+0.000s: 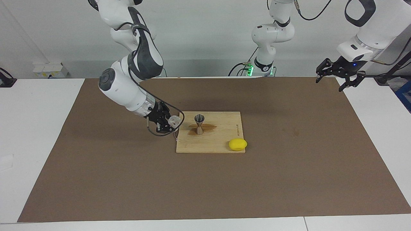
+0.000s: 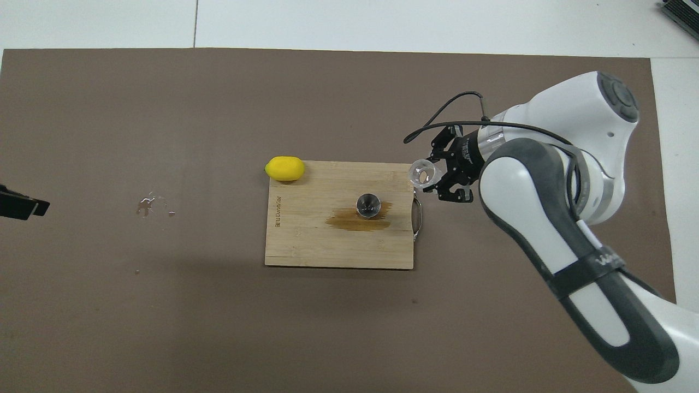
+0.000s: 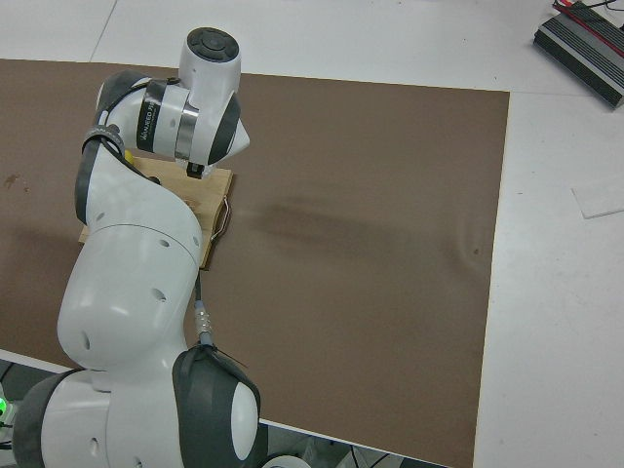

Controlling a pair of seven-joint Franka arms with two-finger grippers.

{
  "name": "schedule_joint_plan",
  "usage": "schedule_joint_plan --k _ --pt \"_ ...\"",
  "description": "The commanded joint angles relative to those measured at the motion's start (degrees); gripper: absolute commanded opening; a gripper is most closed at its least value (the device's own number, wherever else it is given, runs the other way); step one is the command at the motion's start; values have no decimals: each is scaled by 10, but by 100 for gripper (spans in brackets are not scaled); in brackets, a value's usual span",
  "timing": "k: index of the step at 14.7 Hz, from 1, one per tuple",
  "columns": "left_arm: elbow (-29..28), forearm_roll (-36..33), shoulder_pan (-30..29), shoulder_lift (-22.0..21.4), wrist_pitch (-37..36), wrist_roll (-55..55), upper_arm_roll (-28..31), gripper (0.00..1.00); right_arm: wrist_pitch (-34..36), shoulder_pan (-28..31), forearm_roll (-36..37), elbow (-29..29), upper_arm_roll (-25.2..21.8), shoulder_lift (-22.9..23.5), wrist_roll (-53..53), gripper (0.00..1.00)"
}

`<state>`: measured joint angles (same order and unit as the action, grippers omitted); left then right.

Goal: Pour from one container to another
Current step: 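Grasp the clear glass cup and lift it toward the metal cup, then tilt the glass cup over the metal cup with the right gripper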

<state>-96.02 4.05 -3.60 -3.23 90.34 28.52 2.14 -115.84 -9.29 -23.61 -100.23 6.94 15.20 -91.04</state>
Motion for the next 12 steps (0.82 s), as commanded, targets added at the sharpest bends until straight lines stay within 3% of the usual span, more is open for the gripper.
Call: schedule_joint_plan --k 1,6,12 --pt "-8 -12 -4 -9 0 -52 -4 100 -12 -38 68 24 -1 14 -51 0" --pt "-9 -33 3 -9 9 -229 -6 100 -20 -75 137 26 -2 15 -80 0" --pt "-10 -33 6 -13 -17 -231 -7 100 -14 -107 198 26 -2 13 -90 0"
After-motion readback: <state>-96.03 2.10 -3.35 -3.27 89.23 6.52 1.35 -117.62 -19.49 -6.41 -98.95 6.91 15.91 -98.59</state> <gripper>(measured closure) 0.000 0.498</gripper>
